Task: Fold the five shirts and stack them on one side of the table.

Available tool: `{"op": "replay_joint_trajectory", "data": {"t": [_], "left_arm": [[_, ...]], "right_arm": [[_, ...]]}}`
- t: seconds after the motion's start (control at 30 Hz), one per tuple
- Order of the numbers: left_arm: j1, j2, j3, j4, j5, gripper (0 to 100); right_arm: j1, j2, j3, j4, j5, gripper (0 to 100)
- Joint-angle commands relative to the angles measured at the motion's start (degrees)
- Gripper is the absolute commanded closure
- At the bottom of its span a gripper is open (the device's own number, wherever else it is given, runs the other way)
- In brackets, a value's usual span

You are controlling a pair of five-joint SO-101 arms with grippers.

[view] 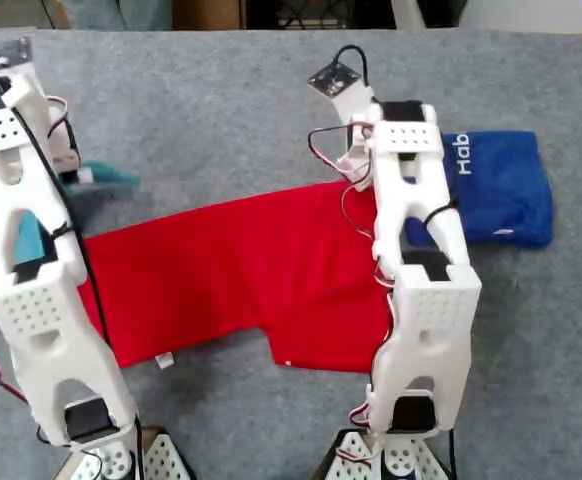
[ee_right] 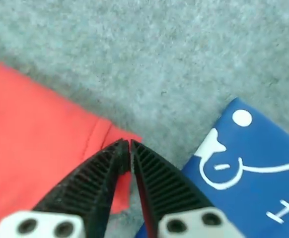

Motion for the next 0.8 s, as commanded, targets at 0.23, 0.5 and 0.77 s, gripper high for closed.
{"op": "replay_joint_trajectory", "data": {"t": [0.23, 0.5, 0.77], "left_arm": [[-21.1, -13.5, 21.5, -25.3, 6.6, 97], [-37.1, -12.7, 21.2, -32.9, 16.1, 90], [-36.4, -12.7, 12.1, -22.9, 20.2, 71]], "right_arm": [[0.6, -0.7, -15.6, 10.6, 0.1, 98.5], [0.4, -0.5, -16.1, 11.8, 0.1, 98.5], [-1.8, -1.0, -16.8, 18.1, 4.2, 98.5]]}}
